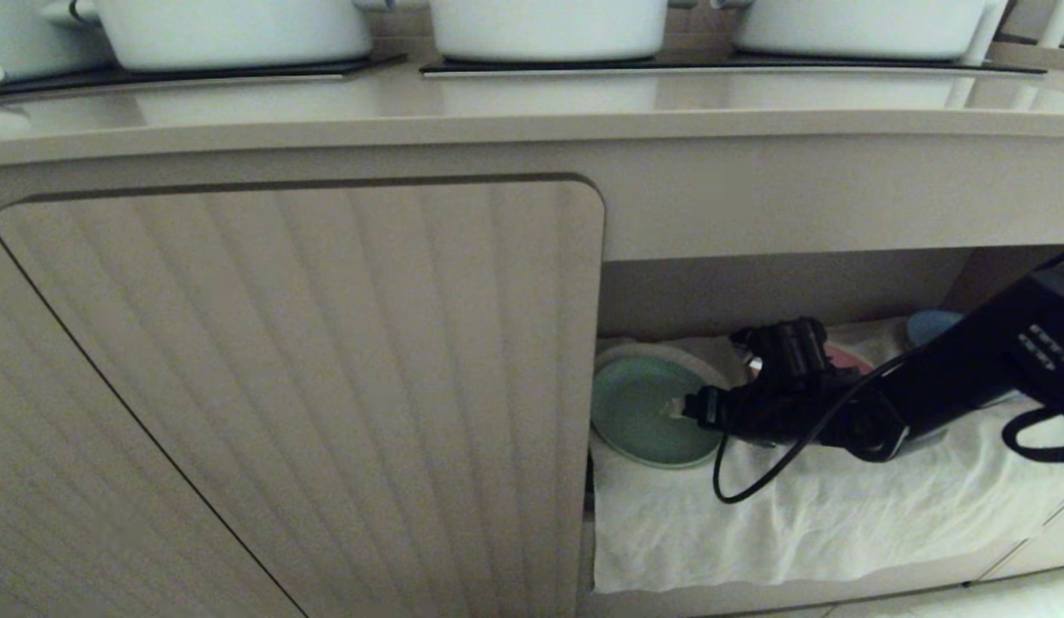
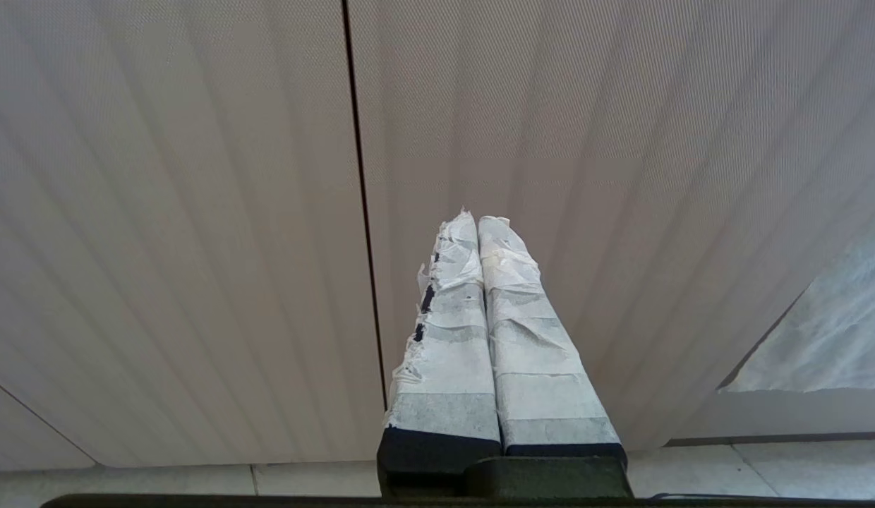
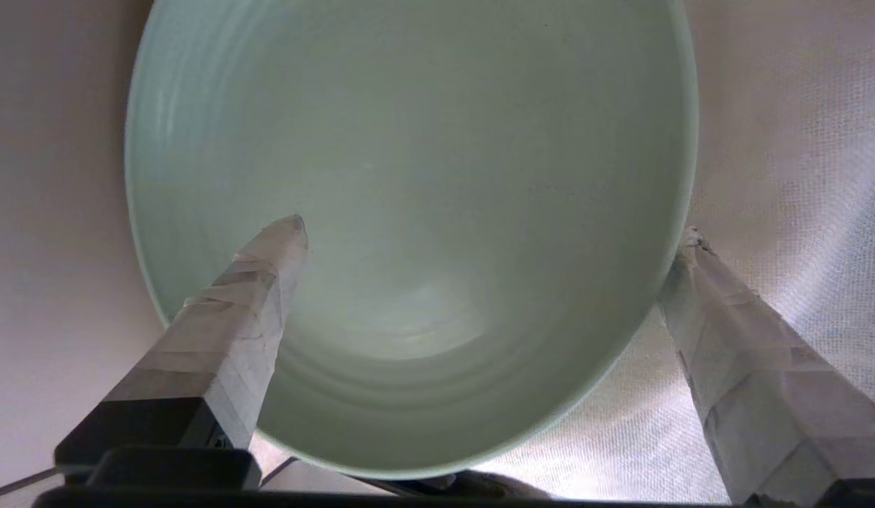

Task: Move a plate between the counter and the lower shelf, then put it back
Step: Pick up the plate in the cupboard

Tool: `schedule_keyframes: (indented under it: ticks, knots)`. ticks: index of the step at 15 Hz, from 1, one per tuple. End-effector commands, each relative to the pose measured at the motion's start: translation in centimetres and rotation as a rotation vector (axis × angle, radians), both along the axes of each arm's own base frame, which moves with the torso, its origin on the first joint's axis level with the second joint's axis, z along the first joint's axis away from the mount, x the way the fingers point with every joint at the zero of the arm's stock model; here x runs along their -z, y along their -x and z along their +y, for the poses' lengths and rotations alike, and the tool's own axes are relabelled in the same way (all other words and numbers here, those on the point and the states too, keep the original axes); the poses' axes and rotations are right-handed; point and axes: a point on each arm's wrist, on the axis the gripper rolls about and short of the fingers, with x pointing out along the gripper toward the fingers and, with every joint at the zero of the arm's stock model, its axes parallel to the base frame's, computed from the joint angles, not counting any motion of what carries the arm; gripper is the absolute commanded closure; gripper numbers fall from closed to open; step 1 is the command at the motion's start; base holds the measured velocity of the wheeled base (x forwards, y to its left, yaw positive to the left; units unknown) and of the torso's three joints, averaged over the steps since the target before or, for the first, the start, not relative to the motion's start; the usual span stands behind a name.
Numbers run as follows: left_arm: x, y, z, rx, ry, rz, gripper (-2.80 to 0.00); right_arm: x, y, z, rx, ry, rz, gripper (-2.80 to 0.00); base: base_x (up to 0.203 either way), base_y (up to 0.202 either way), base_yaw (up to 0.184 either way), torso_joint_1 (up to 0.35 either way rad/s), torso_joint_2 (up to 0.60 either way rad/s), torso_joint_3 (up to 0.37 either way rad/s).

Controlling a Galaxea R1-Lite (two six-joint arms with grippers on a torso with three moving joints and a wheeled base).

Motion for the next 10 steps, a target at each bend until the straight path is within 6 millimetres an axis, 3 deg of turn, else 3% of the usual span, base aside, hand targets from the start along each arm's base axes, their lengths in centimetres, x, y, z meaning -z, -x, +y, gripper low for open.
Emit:
schedule_keyframes:
  ticks: [1,10]
  knots:
    - [0.0,0.0,0.0,0.0,0.001,-0.001,0.0,0.27,-0.1,0.16,0.001,0.002,0.003,-2.8,0.0,0.0,0.0,0.0,0.0,0.0]
    - [0.0,0.0,0.0,0.0,0.001,-0.001,0.0,0.52,-0.42,0.55,-0.006,0.002,0.002,-2.8,0.0,0.0,0.0,0.0,0.0,0.0]
